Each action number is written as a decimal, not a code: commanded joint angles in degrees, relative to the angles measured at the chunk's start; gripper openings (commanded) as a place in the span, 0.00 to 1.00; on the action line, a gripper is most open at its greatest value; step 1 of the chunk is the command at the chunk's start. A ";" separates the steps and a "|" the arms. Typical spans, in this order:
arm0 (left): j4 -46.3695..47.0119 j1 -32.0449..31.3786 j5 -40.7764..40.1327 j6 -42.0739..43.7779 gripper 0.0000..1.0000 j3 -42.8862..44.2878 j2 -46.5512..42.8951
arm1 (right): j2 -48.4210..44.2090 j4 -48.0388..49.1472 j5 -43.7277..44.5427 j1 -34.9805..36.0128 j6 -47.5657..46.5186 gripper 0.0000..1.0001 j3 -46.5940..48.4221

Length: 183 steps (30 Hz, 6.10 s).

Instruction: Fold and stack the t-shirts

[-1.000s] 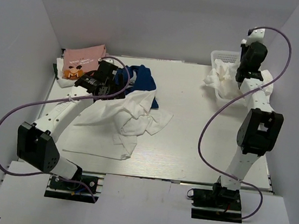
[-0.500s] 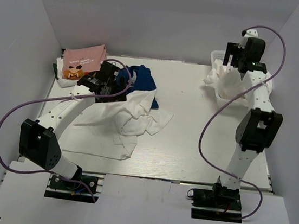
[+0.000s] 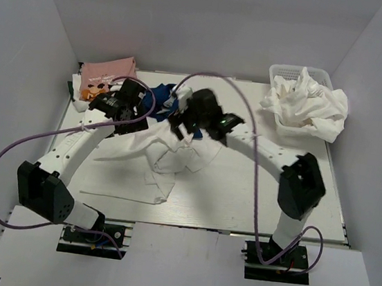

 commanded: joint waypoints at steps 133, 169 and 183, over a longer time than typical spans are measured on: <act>26.63 11.90 26.77 23.67 0.00 40.26 22.16 | -9.56 8.26 35.84 -6.47 10.34 0.00 8.35; 15.02 12.42 25.37 13.31 1.00 10.94 3.00 | -9.58 -24.36 23.73 -21.77 27.74 0.46 3.95; 13.88 11.37 32.03 2.59 1.00 -21.50 -12.25 | -13.62 -16.89 5.45 -11.58 19.38 0.90 -16.08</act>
